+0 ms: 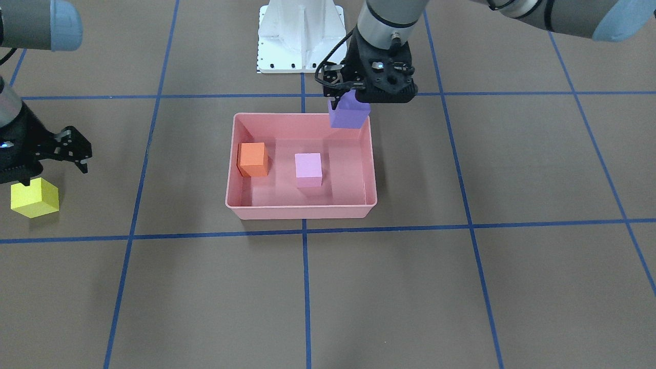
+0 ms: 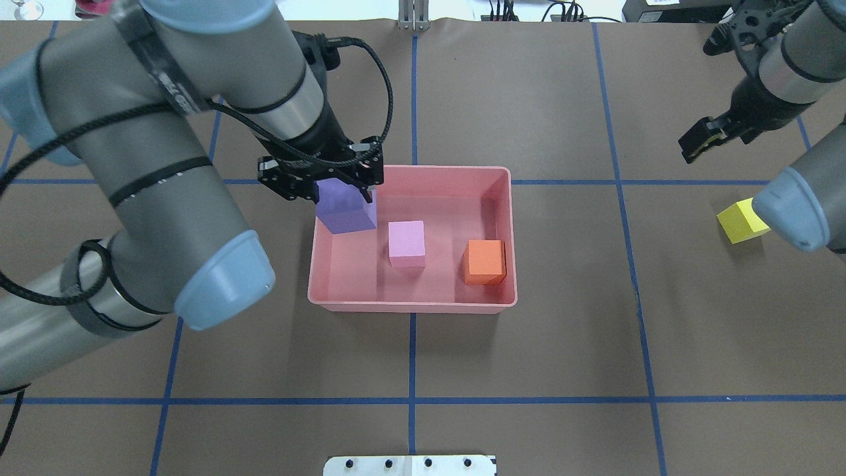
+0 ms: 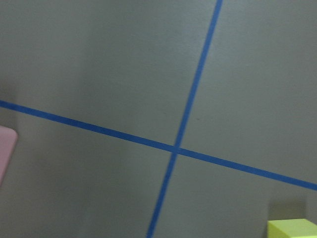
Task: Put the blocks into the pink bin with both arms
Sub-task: 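Carry the purple cube into the bin while the right gripper moves out, then release the purple cube in the bin while the right gripper grasps yellow cube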
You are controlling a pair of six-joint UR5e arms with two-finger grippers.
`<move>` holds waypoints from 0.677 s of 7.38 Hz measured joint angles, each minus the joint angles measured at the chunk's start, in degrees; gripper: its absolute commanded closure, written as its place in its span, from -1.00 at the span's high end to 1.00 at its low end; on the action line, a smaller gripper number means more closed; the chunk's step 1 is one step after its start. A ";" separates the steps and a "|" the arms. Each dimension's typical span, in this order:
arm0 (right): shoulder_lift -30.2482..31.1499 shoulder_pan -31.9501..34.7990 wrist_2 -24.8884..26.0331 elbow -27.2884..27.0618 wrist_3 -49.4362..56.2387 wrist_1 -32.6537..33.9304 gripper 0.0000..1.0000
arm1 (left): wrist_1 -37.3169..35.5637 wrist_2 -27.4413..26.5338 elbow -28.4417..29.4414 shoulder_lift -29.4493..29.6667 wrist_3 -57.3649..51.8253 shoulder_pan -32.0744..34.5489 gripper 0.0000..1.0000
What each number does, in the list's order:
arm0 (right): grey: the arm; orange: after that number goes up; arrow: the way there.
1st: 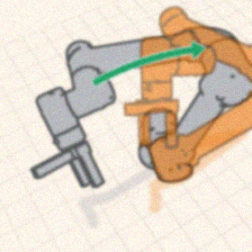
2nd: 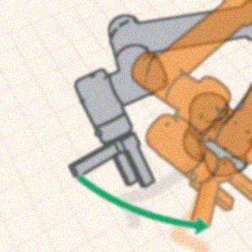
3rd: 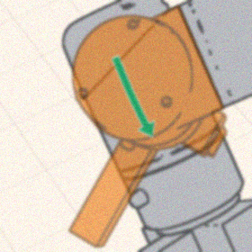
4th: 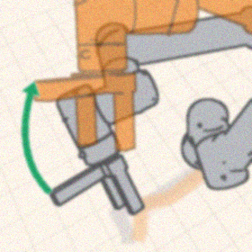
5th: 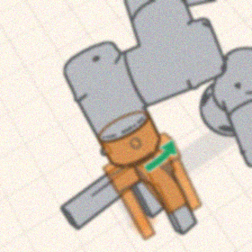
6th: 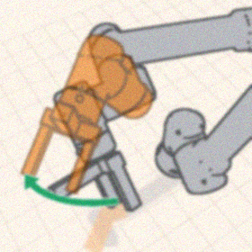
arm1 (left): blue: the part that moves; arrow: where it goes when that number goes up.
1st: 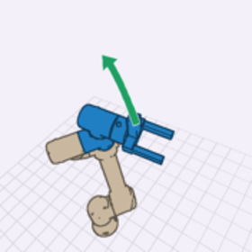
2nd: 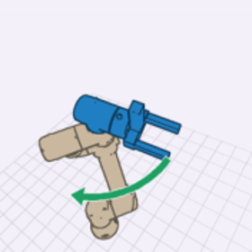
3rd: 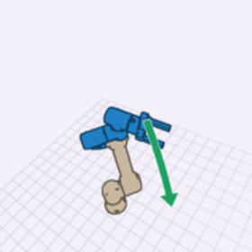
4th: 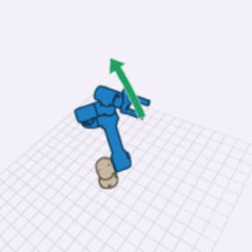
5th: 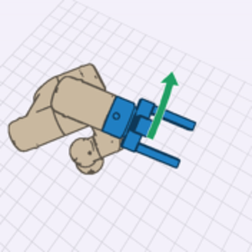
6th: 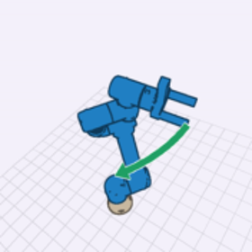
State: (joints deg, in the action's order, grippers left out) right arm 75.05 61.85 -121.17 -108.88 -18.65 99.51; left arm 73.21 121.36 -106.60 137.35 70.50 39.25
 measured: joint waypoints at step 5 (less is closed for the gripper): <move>9.48 2.76 -3.03 11.99 3.41 -19.16 1.00 | 6.76 -8.72 8.86 0.60 1.88 -5.41 0.98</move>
State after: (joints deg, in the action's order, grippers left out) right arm 84.53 64.61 -124.20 -96.89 -15.24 80.34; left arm 79.97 112.63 -97.73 137.94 72.38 33.84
